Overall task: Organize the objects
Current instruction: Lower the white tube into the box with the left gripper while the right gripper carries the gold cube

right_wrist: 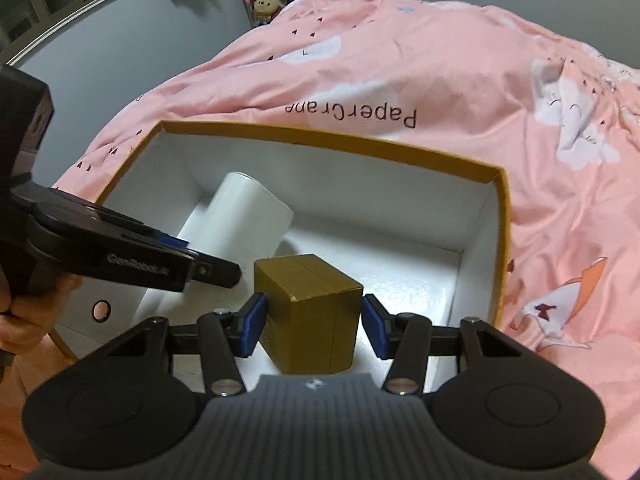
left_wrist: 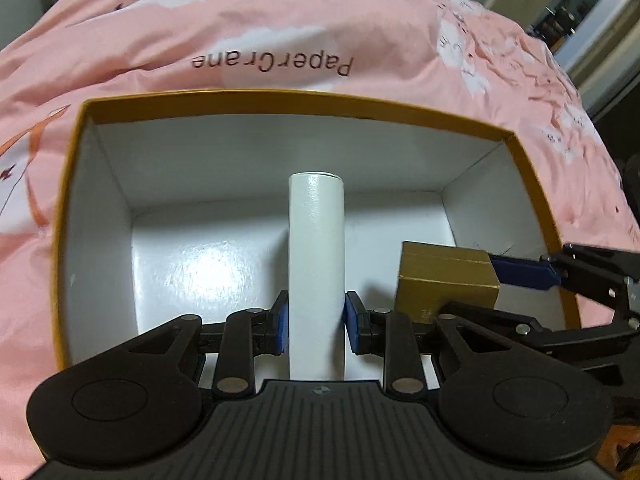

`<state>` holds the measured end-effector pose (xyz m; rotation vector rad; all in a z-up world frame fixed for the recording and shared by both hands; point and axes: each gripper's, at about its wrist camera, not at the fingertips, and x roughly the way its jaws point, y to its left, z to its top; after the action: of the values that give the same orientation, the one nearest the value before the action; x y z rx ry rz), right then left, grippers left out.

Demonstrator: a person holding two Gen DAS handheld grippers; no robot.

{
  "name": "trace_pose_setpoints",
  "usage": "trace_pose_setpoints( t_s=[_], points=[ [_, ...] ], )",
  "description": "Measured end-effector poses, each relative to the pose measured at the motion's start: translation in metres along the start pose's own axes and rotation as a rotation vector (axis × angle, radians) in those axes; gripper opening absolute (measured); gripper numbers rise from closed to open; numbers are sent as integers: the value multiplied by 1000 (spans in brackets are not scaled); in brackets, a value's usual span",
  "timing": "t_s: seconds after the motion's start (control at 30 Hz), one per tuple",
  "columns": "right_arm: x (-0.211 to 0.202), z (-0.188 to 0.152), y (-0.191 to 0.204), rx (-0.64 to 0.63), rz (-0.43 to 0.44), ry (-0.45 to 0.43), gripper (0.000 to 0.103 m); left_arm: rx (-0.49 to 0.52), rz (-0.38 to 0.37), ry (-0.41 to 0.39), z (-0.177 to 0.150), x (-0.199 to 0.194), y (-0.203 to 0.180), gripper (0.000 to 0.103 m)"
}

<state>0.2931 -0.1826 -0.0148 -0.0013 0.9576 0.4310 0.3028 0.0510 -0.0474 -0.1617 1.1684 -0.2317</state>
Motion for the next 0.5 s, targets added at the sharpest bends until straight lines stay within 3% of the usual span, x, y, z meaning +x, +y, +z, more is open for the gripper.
trace_pose_setpoints(
  t_s=[0.2,0.37,0.5],
  points=[
    [13,0,1,3,11,14,54,42,74,31,4,10,4,33],
    [21,-1,2,0,11,35,54,114,161,-2,5,-1,-1,49],
    [21,-3,3,1,16,40,54,188,249,-10,6,-8,-7,49]
  ],
)
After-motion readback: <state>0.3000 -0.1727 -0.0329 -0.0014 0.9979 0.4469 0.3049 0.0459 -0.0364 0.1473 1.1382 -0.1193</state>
